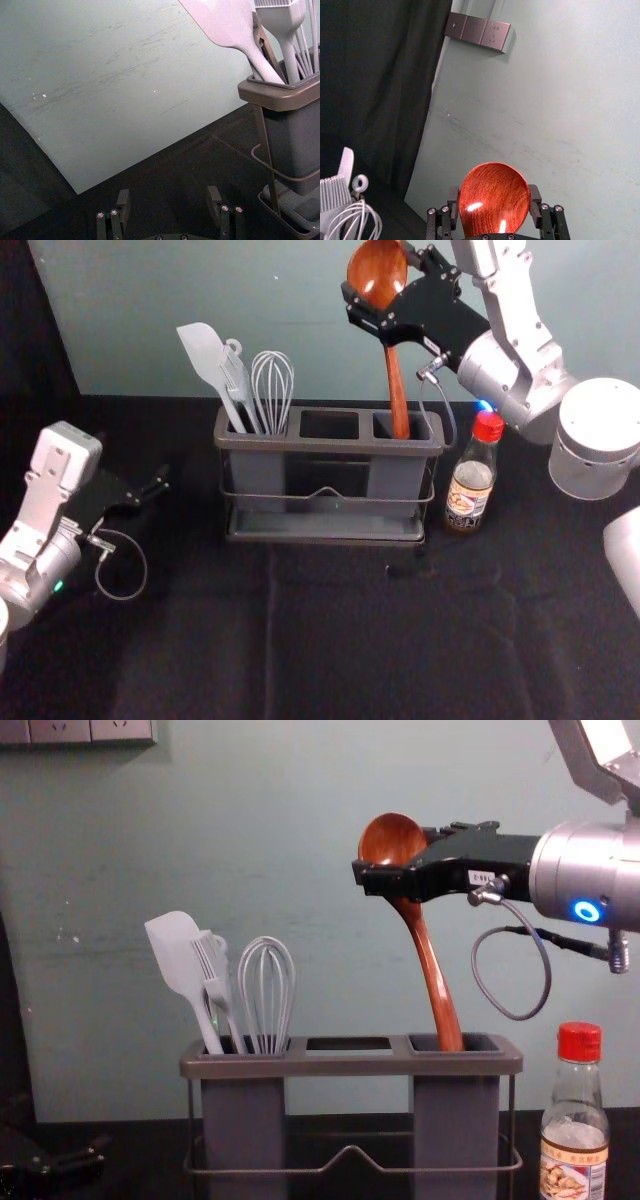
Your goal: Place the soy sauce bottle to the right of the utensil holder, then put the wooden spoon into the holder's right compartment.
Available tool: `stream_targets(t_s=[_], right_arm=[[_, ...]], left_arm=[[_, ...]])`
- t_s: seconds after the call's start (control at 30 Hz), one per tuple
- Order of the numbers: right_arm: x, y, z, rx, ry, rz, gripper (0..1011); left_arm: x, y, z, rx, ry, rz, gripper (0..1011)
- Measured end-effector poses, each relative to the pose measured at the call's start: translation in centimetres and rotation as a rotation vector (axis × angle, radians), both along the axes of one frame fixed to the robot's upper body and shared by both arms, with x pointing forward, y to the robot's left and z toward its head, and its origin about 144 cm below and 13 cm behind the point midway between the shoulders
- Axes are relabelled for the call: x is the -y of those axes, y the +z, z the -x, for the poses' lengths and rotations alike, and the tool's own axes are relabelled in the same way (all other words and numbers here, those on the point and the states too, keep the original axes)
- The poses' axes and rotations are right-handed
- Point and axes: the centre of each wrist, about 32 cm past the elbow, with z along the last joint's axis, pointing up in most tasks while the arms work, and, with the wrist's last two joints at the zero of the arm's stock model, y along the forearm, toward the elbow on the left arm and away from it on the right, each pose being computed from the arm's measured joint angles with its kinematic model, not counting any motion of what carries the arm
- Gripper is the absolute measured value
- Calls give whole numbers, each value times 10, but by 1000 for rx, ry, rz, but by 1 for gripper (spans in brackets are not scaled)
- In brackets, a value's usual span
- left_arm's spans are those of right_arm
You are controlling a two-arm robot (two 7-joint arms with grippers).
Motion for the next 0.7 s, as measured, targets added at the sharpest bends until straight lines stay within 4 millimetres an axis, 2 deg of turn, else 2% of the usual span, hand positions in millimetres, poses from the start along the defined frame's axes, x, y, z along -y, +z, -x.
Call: stream_targets(t_s=[0.7], right_arm=[[7, -23, 18, 1, -2, 13, 840]], left_arm=[[0, 0, 0, 0, 0, 0, 1005]])
